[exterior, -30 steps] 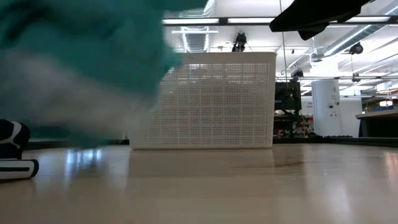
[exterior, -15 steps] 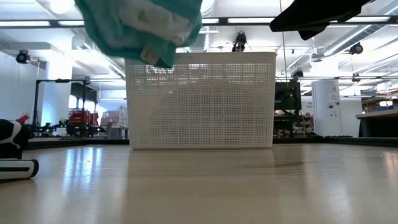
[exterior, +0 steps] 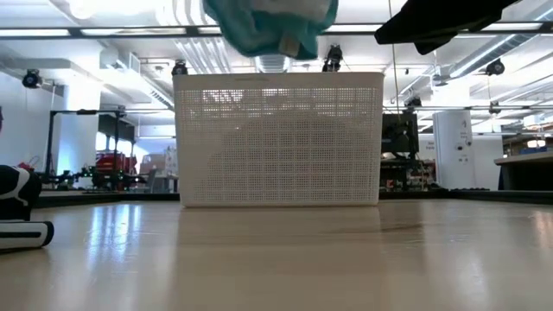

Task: Sort clothes
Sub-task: Put the light blue shorts into the white laundry bin

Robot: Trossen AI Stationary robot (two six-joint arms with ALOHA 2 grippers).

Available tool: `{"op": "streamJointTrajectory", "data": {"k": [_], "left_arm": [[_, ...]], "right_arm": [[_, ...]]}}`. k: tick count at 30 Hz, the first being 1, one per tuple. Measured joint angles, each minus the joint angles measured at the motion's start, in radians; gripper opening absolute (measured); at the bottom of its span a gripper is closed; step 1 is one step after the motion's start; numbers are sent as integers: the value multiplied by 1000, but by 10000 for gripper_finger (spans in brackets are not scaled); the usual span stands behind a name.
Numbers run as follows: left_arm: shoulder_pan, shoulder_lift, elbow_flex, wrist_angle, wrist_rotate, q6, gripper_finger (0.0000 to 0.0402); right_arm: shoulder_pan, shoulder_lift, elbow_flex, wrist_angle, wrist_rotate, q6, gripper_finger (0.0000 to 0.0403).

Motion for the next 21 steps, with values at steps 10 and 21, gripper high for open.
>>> {"op": "streamJointTrajectory", "data": {"k": [10, 21], "left_arm": [[298, 16, -176, 94, 232, -3, 30], [505, 133, -470, 417, 551, -108, 30]], "right_arm": [[0, 0, 0, 13, 0, -20, 0], [0, 0, -2, 13, 1, -26, 0]]}}
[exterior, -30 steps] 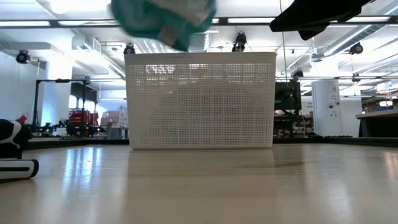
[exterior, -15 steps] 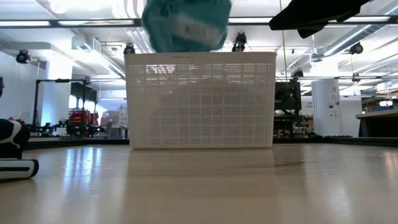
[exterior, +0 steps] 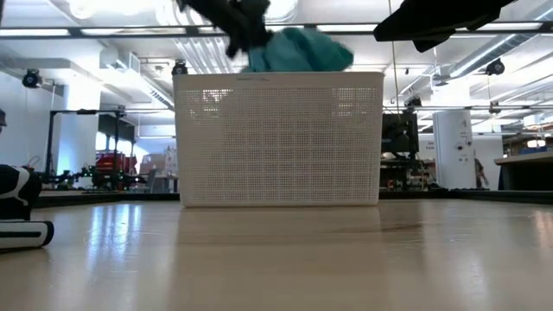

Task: Sort clothes
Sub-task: Put the light blue shorts into the white laundry bin

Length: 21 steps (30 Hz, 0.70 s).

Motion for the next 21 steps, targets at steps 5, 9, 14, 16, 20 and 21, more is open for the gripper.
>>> {"op": "streamJointTrajectory", "data": {"k": [5, 9, 14, 16, 20, 21], "left_arm": [[30, 116, -13, -23, 39, -18, 30], [37, 203, -13, -34, 42, -18, 30], [47, 289, -13, -100, 42, -13, 30], [50, 313, -13, -124, 43, -11, 30], [49, 336, -13, -155, 48, -4, 31], [49, 336, -12, -156, 48, -4, 31]], "right_arm": [[0, 0, -3, 0, 0, 0, 0], [0, 10, -3, 3, 0, 1, 0], [0, 43, -3, 11, 0, 10, 0], [0, 55, -3, 14, -1, 14, 0], [0, 77, -3, 32, -2, 16, 0], [0, 79, -4, 37, -2, 16, 0]]}}
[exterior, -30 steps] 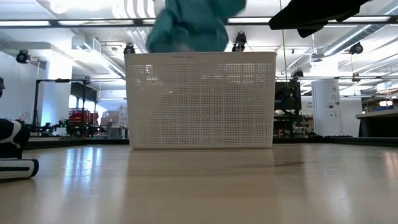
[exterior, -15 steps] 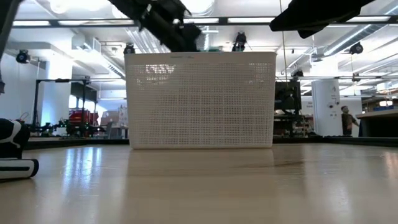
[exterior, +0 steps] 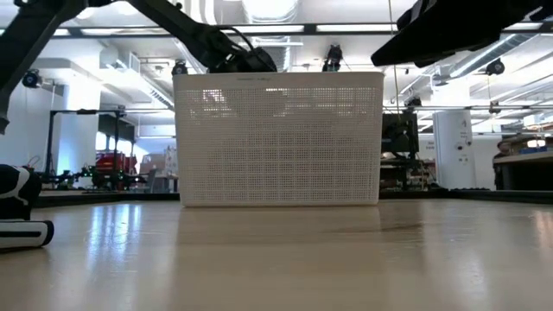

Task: Sort clothes
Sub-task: Put the light blue shorts into the white laundry bin, then put the blue underwear into the white laundry bin

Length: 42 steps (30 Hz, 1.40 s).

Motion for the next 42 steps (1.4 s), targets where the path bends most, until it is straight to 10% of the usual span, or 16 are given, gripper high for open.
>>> {"op": "streamJointTrajectory", "data": {"k": [19, 26, 42], "left_arm": [[-11, -367, -3, -69, 29, -19, 265], [-80, -573, -2, -279, 152, -25, 280], [-925, -608, -4, -609, -190, -455, 243]], "right_arm": [[-3, -3, 0, 59, 0, -55, 0], [-3, -3, 0, 90, -1, -83, 0], [-5, -4, 0, 94, -2, -83, 0]]}}
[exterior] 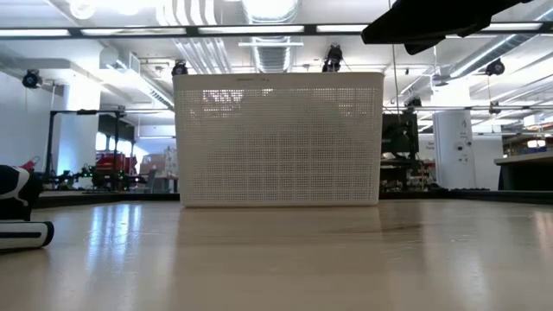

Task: Sort clothes
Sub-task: Put the blue underwear into the white laundry bin

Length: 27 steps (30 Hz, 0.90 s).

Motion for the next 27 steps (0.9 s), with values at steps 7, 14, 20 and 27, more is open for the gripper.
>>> {"op": "streamJointTrajectory", "data": {"k": [7, 14, 20, 27], "left_arm": [[-248, 134, -59, -32, -62, -284, 253], [-349, 245, -159, 70, -62, -379, 246], [-377, 286, -310, 325, 30, -491, 234], [-420, 306, -446, 563, 97, -662, 238]], "right_arm": [[0, 0, 0, 0, 0, 6, 0], [0, 0, 0, 0, -1, 17, 0], [0, 0, 0, 0, -2, 17, 0], [0, 0, 0, -5, -2, 27, 0]]}}
